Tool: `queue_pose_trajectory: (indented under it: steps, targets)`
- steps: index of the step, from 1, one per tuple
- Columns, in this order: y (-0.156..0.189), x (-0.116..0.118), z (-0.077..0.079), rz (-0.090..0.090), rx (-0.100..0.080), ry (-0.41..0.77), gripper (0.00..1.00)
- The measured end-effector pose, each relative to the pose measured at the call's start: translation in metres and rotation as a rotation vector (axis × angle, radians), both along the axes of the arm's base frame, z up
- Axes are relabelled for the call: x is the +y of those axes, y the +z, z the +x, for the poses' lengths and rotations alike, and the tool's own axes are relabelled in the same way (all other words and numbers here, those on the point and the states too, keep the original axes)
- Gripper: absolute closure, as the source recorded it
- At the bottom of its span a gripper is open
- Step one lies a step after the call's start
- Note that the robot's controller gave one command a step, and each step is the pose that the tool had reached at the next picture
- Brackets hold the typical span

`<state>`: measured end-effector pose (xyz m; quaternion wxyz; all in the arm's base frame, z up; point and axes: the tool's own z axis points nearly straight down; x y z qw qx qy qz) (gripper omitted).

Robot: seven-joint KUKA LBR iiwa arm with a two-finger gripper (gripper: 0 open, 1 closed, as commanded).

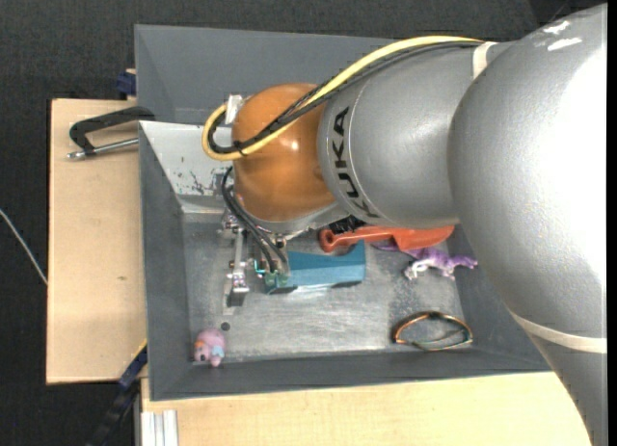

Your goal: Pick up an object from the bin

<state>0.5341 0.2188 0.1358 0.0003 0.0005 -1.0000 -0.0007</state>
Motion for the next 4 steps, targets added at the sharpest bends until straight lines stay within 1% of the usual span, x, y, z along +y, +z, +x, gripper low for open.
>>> queue_pose_trajectory:
  steps: [1,2,3,4]
  targets:
    - [0.026,-0.001,-0.008,-0.002,0.004,0.163,0.00]
    - [0.073,-0.003,-0.001,0.001,-0.007,0.360,0.00]
    - [0.059,-0.024,-0.001,0.003,-0.013,0.223,0.00]
    - [0.009,-0.061,0.007,0.000,-0.004,0.379,0.00]
